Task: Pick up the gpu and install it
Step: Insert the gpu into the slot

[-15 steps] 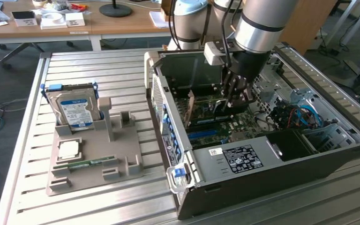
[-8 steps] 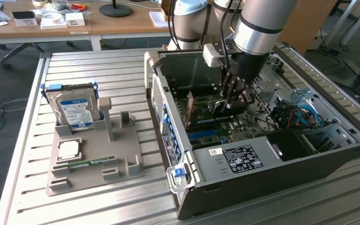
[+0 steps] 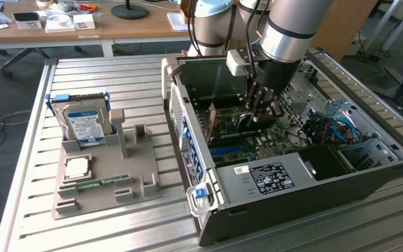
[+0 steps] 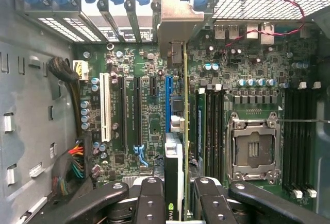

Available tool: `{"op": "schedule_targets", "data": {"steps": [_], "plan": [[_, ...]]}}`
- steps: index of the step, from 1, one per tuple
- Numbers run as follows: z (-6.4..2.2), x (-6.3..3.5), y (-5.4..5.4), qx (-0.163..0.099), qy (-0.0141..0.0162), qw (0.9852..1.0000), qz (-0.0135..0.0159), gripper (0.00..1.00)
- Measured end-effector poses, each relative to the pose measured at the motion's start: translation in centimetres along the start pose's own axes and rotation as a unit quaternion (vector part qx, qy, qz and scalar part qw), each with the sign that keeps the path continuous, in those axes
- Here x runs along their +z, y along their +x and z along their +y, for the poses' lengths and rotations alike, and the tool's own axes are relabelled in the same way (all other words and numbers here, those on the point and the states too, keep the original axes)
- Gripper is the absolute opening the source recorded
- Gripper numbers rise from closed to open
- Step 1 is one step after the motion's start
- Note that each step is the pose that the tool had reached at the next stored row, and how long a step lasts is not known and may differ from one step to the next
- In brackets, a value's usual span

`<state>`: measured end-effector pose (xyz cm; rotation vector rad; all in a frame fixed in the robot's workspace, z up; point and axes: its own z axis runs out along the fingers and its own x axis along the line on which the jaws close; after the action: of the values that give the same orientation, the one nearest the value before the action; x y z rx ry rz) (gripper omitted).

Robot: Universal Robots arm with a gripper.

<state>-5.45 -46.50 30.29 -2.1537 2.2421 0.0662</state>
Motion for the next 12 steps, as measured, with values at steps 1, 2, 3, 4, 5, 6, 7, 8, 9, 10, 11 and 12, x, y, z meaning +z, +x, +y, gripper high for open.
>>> {"op": "schedule_targets", "data": {"steps": [1, 2, 3, 4, 5, 6, 7, 8, 9, 10, 11, 12], "plan": [[0.02, 0.02, 0.0, 0.0, 0.0, 1.0, 0.0001, 0.27], [0.02, 0.02, 0.0, 0.0, 0.0, 1.0, 0.0001, 0.27], [0.02, 0.02, 0.0, 0.0, -0.0001, 1.0, 0.0001, 0.27], [0.02, 0.02, 0.0, 0.0, -0.0001, 1.0, 0.0001, 0.27], [0.03, 0.03, 0.0, 0.0, 0.0, 1.0, 0.0001, 0.27], [0.03, 0.03, 0.0, 0.0, 0.0, 1.0, 0.0, 0.27], [0.07, 0.03, 0.0, 0.0, 0.0, 1.0, 0.0, 0.27], [0.12, 0.04, 0.0, 0.0, 0.0001, 1.0, 0.0, 0.27], [0.17, 0.04, 0.0, 0.0, 0.0004, 1.0, -0.0001, 0.27], [0.22, 0.05, 0.01, 0.0, 0.0006, 1.0, -0.0001, 0.27], [0.23, 0.12, 0.02, 0.0, 0.0006, 1.0, -0.0001, 0.27], [0.23, 0.23, 0.02, 0.0, 0.0007, 1.0, -0.0001, 0.27]]}}
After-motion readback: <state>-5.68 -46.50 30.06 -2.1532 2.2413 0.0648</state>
